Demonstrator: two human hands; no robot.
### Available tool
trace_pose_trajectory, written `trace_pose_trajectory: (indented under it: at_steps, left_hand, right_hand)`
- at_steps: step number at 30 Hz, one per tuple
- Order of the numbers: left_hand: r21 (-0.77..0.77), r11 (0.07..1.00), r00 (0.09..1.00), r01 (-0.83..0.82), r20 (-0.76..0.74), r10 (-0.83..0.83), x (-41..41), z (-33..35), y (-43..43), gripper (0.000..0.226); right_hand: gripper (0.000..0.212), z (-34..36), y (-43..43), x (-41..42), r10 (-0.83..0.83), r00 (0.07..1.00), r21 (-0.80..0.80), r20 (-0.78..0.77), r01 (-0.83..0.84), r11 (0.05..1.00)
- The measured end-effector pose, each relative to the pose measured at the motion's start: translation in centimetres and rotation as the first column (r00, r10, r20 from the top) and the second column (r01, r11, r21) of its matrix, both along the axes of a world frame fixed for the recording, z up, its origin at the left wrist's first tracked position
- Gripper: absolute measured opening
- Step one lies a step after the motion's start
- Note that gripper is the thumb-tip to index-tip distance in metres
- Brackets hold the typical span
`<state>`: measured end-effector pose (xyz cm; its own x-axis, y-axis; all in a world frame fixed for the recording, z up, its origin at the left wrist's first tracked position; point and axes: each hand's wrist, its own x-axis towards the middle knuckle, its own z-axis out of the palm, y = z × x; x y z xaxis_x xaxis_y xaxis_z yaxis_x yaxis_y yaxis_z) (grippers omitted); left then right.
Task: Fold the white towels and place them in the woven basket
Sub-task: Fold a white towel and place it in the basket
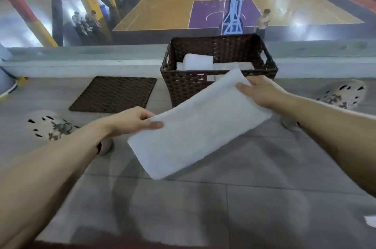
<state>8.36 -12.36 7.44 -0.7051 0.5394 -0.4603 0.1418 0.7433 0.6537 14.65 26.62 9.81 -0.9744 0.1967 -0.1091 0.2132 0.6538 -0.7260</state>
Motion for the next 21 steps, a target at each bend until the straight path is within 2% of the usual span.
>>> trace_pose_trajectory:
  at_steps: [3, 5, 7, 8, 10, 11, 13, 18, 21]
  left_hand:
    - [-0.074, 0.993, 0.990, -0.087, -0.118, 0.078, -2.0, -4.5, -0.3, 0.050]
    - [-0.248, 0.968, 0.986, -0.019, -0.167, -0.023, -2.4, -10.0, -0.3, 0.048]
    - [-0.383, 0.923, 0.979, 0.044, -0.168, -0.116, -2.0, -15.0, -0.3, 0.037]
    - [-0.400, 0.916, 0.977, 0.031, -0.179, -0.111, -1.7, -16.8, -0.4, 0.035]
    - [-0.336, 0.940, 0.974, -0.065, -0.228, -0.014, -1.2, -19.5, -0.2, 0.045]
    - [-0.292, 0.950, 0.966, -0.108, -0.257, 0.031, -1.0, -20.4, -0.2, 0.050]
    - [-0.288, 0.952, 0.957, -0.106, -0.288, 0.019, -1.2, -21.6, -0.3, 0.051]
    - [-0.261, 0.963, 0.922, -0.064, -0.384, -0.043, -1.5, -21.9, -0.5, 0.034]
    - [-0.210, 0.970, 0.937, -0.121, -0.346, 0.042, -1.3, -21.8, -0.3, 0.022]
  right_hand:
    - [0.035, -10.0, 0.8, 0.8, -0.102, 0.969, 0.033, 0.225, 0.097, 0.995]
    - [0.035, -17.6, 1.2, 2.2, -0.076, 0.896, 0.114, 0.437, 0.029, 0.993]
    - [0.036, -23.5, 1.5, 4.0, -0.114, 0.834, 0.152, 0.540, 0.037, 0.988]
    - [0.040, -25.1, 1.6, 4.7, -0.159, 0.836, 0.171, 0.525, 0.079, 0.982]
    - [0.043, -26.4, 1.5, 5.4, -0.257, 0.856, 0.217, 0.448, 0.175, 0.960]
    - [0.046, -26.6, 1.3, 5.4, -0.286, 0.864, 0.243, 0.414, 0.197, 0.950]
    - [0.054, -26.0, 0.5, 5.1, -0.280, 0.899, 0.299, 0.337, 0.180, 0.937]
    - [0.052, -24.8, -1.4, 3.3, -0.046, 0.989, 0.356, 0.141, -0.007, 0.934]
    - [0.056, -25.0, -2.3, 2.1, 0.093, 0.991, 0.463, 0.095, -0.126, 0.877]
